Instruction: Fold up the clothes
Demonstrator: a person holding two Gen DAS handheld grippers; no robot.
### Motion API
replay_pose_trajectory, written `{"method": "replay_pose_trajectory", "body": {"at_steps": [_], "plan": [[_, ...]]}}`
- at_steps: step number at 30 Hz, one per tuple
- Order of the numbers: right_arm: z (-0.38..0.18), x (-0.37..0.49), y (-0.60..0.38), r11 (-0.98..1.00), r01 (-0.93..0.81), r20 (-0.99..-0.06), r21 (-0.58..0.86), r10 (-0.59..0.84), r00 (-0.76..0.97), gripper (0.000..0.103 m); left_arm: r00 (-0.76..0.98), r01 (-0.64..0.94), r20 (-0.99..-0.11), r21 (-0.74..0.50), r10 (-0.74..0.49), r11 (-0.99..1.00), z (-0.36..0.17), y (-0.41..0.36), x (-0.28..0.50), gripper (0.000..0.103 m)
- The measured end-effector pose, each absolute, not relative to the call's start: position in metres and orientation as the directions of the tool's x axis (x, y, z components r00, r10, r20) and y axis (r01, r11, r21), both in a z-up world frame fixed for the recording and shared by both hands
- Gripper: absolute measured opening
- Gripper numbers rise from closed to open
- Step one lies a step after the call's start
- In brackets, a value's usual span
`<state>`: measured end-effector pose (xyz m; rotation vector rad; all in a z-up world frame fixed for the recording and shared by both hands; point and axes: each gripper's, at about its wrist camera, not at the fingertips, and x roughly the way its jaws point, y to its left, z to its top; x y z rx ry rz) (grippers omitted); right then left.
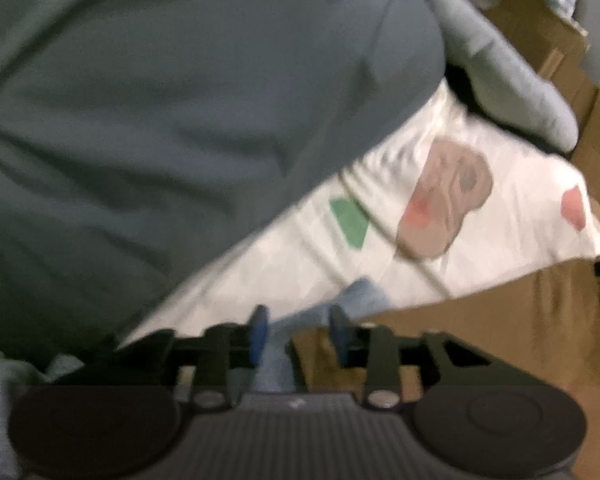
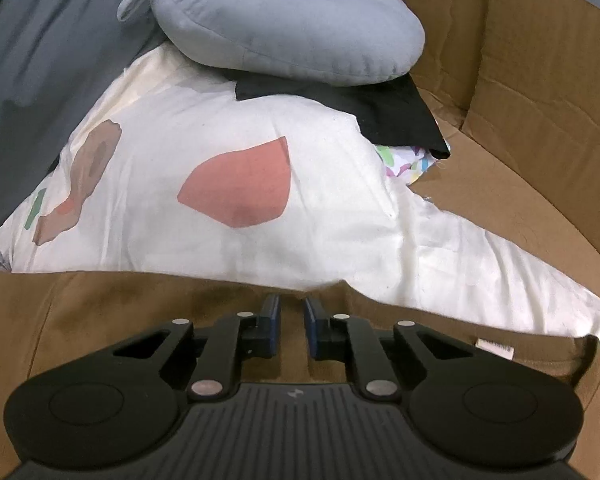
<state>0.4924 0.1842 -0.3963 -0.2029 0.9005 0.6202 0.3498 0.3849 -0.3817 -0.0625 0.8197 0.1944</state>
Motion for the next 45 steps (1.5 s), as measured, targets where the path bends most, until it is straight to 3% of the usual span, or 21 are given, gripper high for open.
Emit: {"method": "replay_pose_trajectory", "body": {"at_steps": [6, 9, 13, 23, 28, 32, 34, 36, 45], "plan": [[-0.395, 0.497, 0.194, 0.795, -0.603, -0.786, 0.063, 0.412, 0.461, 0.019, 0.737, -0.186, -0.662, -0.006, 0.136, 0.982, -0.356, 0.361, 0.342, 0.043], [-0.379, 0.501, 0.190, 0.797, -0.594, -0.749, 0.108, 0.459, 0.478, 0.021, 0.746, -0.124, -0.663, -0.042, 0.065, 0.991, -0.354, 0.340, 0.346, 0.042], [-0.360, 0.503, 0.177, 0.781, -0.614, -0.738, 0.117, 0.482, 0.473, 0.021, 0.748, -0.019, -0.662, -0.095, -0.049, 0.995, -0.357, 0.309, 0.352, 0.029], [-0.337, 0.508, 0.096, 0.796, -0.605, -0.764, 0.030, 0.408, 0.500, 0.026, 0.696, 0.169, -0.676, -0.173, -0.242, 0.970, -0.372, 0.247, 0.379, 0.014], [-0.336, 0.522, 0.037, 0.838, -0.541, -0.786, 0.076, 0.384, 0.484, 0.027, 0.652, 0.194, -0.714, -0.170, -0.256, 0.966, -0.385, 0.230, 0.399, 0.010], [-0.348, 0.509, 0.012, 0.820, -0.567, -0.814, 0.081, 0.383, 0.437, 0.027, 0.605, 0.131, -0.772, -0.144, -0.194, 0.981, -0.400, 0.230, 0.419, 0.004], [-0.356, 0.496, 0.006, 0.805, -0.589, -0.826, 0.078, 0.382, 0.414, 0.032, 0.609, 0.094, -0.772, -0.159, -0.183, 0.983, -0.400, 0.236, 0.423, 0.002], [-0.364, 0.482, 0.005, 0.787, -0.613, -0.833, 0.068, 0.382, 0.399, 0.041, 0.620, 0.075, -0.764, -0.169, -0.179, 0.983, -0.396, 0.240, 0.424, 0.003], [-0.395, 0.459, 0.015, 0.794, -0.604, -0.855, 0.067, 0.358, 0.376, 0.041, 0.615, 0.080, -0.771, -0.147, -0.165, 0.986, -0.374, 0.251, 0.411, 0.014]]}}
